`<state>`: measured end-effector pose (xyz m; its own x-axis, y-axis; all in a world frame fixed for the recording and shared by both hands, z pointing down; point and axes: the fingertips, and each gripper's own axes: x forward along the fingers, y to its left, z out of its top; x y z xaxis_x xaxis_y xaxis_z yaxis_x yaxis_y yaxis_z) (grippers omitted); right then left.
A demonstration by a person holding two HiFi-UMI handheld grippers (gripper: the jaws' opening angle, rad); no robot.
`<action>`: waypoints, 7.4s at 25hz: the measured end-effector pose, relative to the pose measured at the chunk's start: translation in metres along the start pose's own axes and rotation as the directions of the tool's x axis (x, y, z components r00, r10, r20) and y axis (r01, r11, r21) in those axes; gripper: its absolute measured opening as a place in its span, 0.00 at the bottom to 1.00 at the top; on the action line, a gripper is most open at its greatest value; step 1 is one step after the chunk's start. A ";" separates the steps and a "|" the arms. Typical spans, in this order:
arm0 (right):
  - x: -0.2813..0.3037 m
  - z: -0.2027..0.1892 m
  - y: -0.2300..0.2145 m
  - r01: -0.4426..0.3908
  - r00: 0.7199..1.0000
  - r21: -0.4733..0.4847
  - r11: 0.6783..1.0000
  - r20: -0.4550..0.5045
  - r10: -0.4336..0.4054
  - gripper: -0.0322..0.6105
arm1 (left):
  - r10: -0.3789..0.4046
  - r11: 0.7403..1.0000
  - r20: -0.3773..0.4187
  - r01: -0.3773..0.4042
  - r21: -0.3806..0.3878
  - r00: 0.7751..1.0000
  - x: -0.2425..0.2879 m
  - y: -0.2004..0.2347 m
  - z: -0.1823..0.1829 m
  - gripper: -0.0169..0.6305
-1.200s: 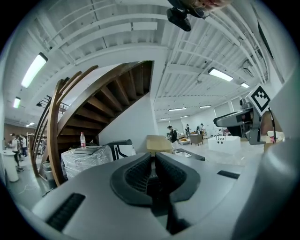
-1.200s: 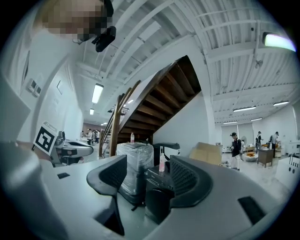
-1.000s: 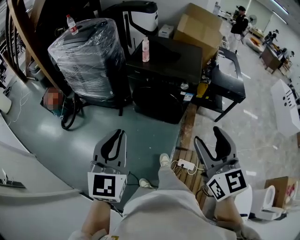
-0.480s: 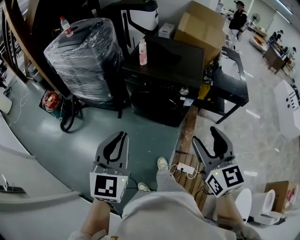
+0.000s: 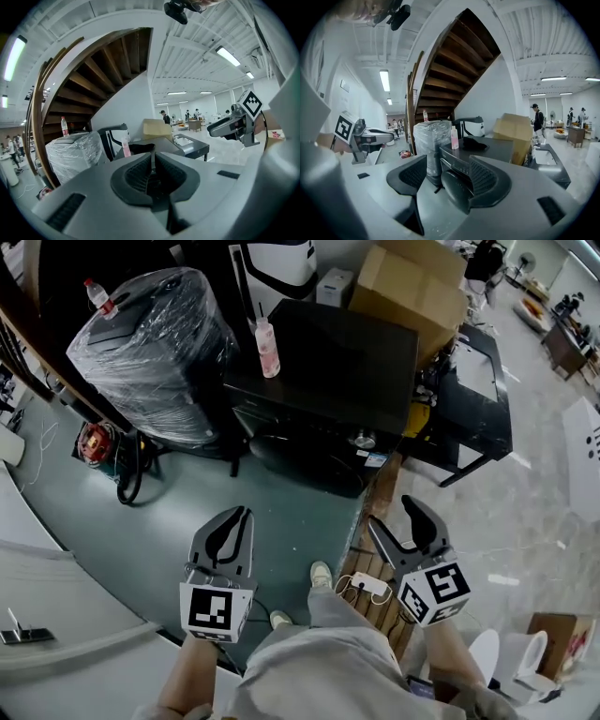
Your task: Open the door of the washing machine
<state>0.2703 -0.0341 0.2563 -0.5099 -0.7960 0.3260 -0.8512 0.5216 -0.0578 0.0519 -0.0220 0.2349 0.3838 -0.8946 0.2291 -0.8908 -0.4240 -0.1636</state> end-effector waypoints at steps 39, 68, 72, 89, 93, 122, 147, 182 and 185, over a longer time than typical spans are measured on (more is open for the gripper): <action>0.303 -0.306 -0.138 -0.060 0.865 0.097 0.994 -0.492 0.100 0.51 | -0.193 0.981 -0.333 0.181 -0.066 0.923 0.285 0.012 -0.255 0.09; 0.331 -0.390 -0.136 -0.204 0.751 0.083 0.975 -0.626 0.211 0.30 | -0.238 0.967 -0.429 0.170 -0.190 0.871 0.294 -0.002 -0.351 0.09; 0.312 -0.401 -0.102 -0.208 0.752 0.112 0.972 -0.617 0.232 0.29 | -0.237 0.966 -0.445 0.161 -0.204 0.864 0.283 -0.005 -0.361 0.09; 0.275 -0.426 0.012 -0.114 0.711 0.149 0.982 -0.678 0.186 0.28 | -0.198 0.936 -0.472 0.022 -0.352 0.859 0.147 0.005 -0.412 0.09; 0.271 -0.432 0.044 -0.095 0.700 0.160 0.982 -0.691 0.180 0.28 | -0.162 0.931 -0.496 -0.034 -0.363 0.853 0.108 0.016 -0.429 0.09; 0.338 -0.442 0.315 -0.068 0.598 0.268 0.961 -0.760 0.254 0.27 | 0.163 0.801 -0.568 -0.444 -0.401 0.807 -0.105 0.176 -0.523 0.09; 0.510 -0.409 0.482 -0.008 0.630 0.476 0.880 -0.681 0.374 0.24 | 0.287 0.645 -0.542 -0.577 -0.501 0.790 -0.135 0.346 -0.564 0.09; 0.503 -0.243 0.396 -0.264 0.747 0.357 0.896 -0.511 0.424 0.13 | 0.344 0.677 -0.478 -0.566 -0.471 0.808 -0.096 0.351 -0.424 0.09; 0.483 -0.206 0.380 -0.307 0.772 0.325 0.895 -0.465 0.433 0.12 | 0.355 0.699 -0.447 -0.551 -0.456 0.821 -0.092 0.346 -0.388 0.09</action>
<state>-0.2744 -0.1571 0.5861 -0.7048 -0.2457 0.6655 -0.6456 0.6112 -0.4580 -0.3858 -0.0319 0.5293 -0.1102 -0.8219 0.5589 -0.9451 0.2607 0.1971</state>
